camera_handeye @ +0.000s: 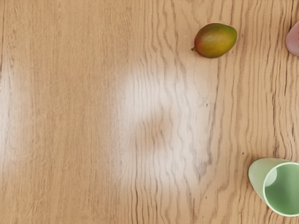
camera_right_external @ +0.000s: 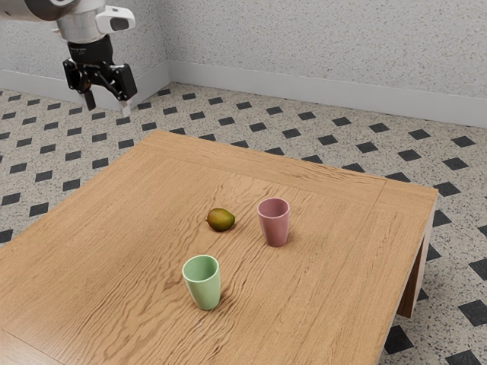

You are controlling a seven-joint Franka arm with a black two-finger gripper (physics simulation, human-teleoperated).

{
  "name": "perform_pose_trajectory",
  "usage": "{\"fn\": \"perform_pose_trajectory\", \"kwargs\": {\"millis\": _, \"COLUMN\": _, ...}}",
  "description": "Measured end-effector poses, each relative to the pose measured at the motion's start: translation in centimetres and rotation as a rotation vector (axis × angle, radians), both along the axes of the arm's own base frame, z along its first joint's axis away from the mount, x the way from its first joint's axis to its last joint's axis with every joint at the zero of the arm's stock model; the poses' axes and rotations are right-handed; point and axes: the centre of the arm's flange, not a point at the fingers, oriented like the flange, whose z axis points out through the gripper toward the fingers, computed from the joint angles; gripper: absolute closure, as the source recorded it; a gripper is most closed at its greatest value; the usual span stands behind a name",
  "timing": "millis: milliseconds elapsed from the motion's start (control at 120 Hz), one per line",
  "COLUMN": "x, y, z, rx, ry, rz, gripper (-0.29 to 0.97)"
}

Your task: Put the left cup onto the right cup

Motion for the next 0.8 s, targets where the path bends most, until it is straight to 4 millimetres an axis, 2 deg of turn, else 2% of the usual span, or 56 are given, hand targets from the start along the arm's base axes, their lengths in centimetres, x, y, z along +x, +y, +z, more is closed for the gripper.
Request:
{"fn": "perform_pose_trajectory", "kwargs": {"millis": 383, "x": 0.5, "y": -0.8, "z": -0.3, "rx": 0.001, "ry": 0.001, "rz": -0.015, "gripper": 0.02}}
{"fn": "perform_pose_trajectory", "kwargs": {"millis": 800, "x": 2.5, "y": -3.8, "z": -2.5, "rx": -0.002, "ry": 0.009, "rz": -0.065, "gripper": 0.02}}
